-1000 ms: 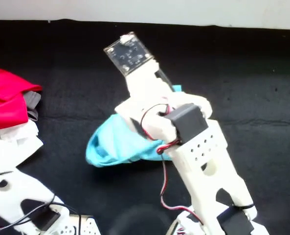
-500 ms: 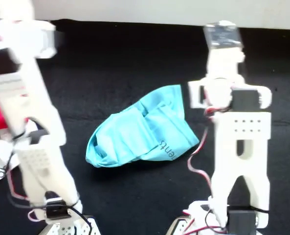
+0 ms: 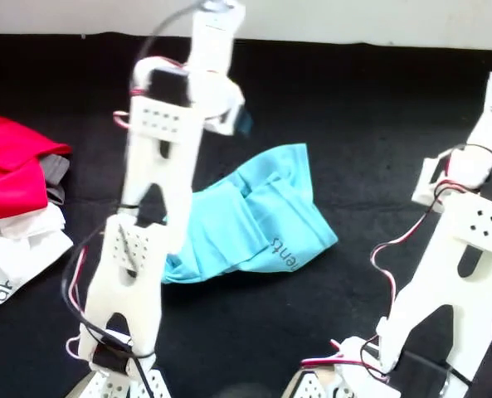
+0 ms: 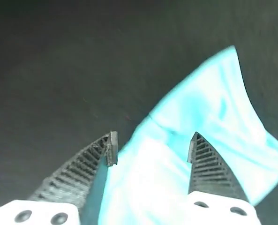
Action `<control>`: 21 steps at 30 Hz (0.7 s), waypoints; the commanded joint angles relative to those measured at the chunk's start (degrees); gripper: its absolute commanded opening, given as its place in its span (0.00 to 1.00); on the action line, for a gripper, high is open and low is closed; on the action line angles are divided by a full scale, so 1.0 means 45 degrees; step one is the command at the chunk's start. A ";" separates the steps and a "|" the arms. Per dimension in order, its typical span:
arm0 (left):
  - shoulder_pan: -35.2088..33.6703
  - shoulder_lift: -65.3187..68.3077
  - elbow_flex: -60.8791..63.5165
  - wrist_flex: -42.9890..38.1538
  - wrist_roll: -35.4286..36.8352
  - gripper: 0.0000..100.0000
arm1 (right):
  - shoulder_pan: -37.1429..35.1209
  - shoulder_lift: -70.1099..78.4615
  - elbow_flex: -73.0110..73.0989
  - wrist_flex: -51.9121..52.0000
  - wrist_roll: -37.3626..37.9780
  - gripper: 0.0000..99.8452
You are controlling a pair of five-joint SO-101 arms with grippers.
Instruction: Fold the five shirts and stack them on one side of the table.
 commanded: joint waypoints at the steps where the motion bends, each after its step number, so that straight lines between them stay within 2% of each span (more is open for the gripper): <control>1: 0.0811 -0.2295 0.3897 0.0117 0.0215 0.25 | 0.0518 -0.0186 -0.0107 0.0107 -0.0039 0.33; 5: 0.1748 -0.4718 0.8762 0.0039 0.0117 0.25 | 0.0752 -0.0186 -0.0127 0.0107 -0.0039 0.33; 9: 0.2569 -0.5617 1.1556 -0.1172 0.0156 0.25 | 0.0811 -0.0186 -0.0107 0.0107 -0.0039 0.33; 16: 0.2784 -0.5031 1.4466 -0.3477 0.0176 0.25 | 0.0772 -0.0186 -0.0127 0.0029 -0.0020 0.33; 21: 0.2862 -0.4581 1.4701 -0.4474 0.0176 0.25 | 0.0752 -0.0186 -0.0088 0.0010 -0.0020 0.33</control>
